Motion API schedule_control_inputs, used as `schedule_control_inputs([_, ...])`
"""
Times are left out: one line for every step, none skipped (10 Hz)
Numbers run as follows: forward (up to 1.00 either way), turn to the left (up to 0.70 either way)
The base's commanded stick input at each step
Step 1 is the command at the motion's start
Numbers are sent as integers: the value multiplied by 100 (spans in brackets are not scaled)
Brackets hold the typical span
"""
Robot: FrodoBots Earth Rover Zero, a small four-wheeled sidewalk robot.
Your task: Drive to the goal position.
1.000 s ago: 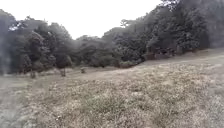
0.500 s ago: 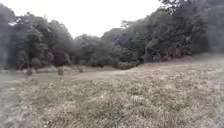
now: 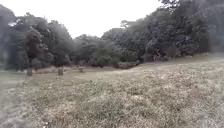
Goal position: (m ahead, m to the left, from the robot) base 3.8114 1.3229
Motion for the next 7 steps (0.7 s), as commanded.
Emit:
schedule_control_inputs([0, 45])
schedule_control_inputs([0, 45])
schedule_control_inputs([0, 45])
schedule_control_inputs([0, 45])
schedule_control_inputs([0, 45])
schedule_control_inputs([0, 45])
schedule_control_inputs([0, 45])
